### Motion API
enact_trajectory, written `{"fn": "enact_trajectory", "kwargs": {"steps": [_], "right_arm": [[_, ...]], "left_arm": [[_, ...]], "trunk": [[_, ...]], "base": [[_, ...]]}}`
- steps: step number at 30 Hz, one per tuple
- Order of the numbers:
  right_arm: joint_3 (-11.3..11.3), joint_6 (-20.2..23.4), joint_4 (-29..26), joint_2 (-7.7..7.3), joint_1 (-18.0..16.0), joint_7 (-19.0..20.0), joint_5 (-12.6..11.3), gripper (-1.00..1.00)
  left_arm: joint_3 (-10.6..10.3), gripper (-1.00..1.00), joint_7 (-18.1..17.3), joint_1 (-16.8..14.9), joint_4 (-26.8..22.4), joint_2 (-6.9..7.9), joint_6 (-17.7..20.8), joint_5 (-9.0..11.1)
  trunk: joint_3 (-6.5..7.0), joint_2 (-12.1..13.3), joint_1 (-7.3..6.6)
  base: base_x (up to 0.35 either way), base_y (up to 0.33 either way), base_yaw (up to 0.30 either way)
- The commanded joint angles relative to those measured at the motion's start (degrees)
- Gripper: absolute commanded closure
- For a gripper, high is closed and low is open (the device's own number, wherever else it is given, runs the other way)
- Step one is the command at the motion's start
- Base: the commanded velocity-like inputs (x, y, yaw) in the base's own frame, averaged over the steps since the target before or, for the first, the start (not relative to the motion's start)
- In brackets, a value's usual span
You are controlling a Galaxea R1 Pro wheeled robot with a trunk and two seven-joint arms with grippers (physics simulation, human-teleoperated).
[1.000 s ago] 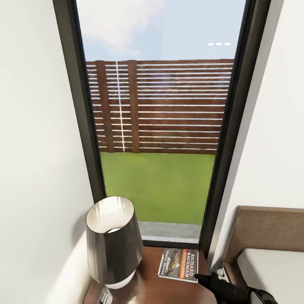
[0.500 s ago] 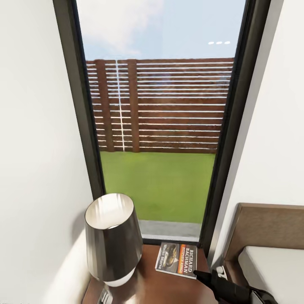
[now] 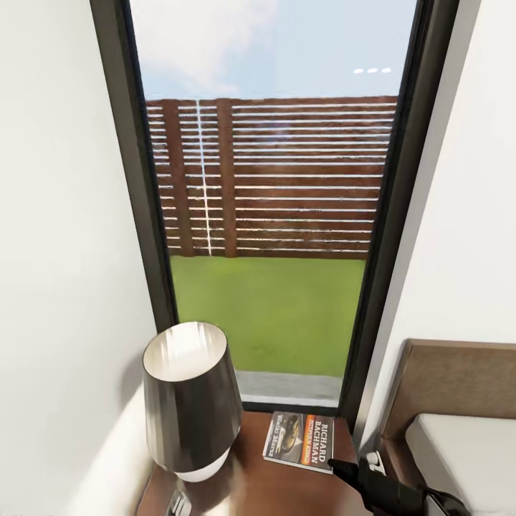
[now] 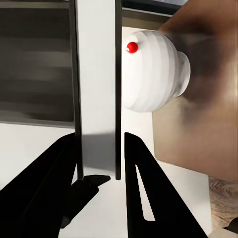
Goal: In the bedroom, move the book from the bed onto either nightstand, and place the two sandals side by side next to the bed.
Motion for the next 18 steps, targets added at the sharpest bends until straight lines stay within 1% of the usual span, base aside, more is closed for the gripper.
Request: {"fn": "enact_trajectory", "kwargs": {"steps": [1, 18], "right_arm": [[-0.1, 0.4, 0.0, 0.01, 0.0, 0.0, -0.3, 1.0], [-0.1, 0.3, 0.0, 0.04, 0.0, 0.0, -0.3, 1.0]], "left_arm": [[0.0, -1.0, -0.2, 0.0, 0.0, 0.01, 0.1, 0.2], [0.0, -1.0, -0.1, 0.0, 0.0, 0.01, 0.1, 0.2]], "trunk": [[-0.25, -0.4, 0.22], [-3.3, -7.3, 3.96]], "base": [[0.0, 0.0, 0.0], [0.0, 0.0, 0.0]]}}
